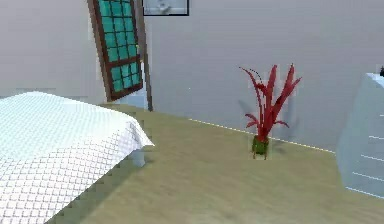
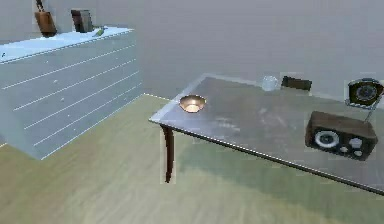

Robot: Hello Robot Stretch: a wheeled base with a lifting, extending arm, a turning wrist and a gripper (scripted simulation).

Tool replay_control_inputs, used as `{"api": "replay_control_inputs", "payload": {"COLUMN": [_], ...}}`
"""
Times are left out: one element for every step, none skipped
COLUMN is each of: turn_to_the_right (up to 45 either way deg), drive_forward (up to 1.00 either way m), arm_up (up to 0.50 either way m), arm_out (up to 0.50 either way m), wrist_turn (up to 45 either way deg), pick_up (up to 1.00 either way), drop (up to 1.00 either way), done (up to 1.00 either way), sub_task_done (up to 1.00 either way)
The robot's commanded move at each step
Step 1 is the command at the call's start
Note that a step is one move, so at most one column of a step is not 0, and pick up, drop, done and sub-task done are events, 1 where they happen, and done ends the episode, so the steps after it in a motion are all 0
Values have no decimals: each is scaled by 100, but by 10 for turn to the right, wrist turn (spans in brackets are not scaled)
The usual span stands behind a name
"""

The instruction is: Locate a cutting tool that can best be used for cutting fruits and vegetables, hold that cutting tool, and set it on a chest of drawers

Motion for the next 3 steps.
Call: {"api": "replay_control_inputs", "payload": {"turn_to_the_right": [0, -30, 0], "drive_forward": [100, 0, 100], "arm_up": [0, 0, 0], "arm_out": [0, 0, 0], "wrist_turn": [0, 0, 0], "pick_up": [0, 0, 0], "drop": [0, 0, 0], "done": [0, 0, 0], "sub_task_done": [0, 0, 0]}}
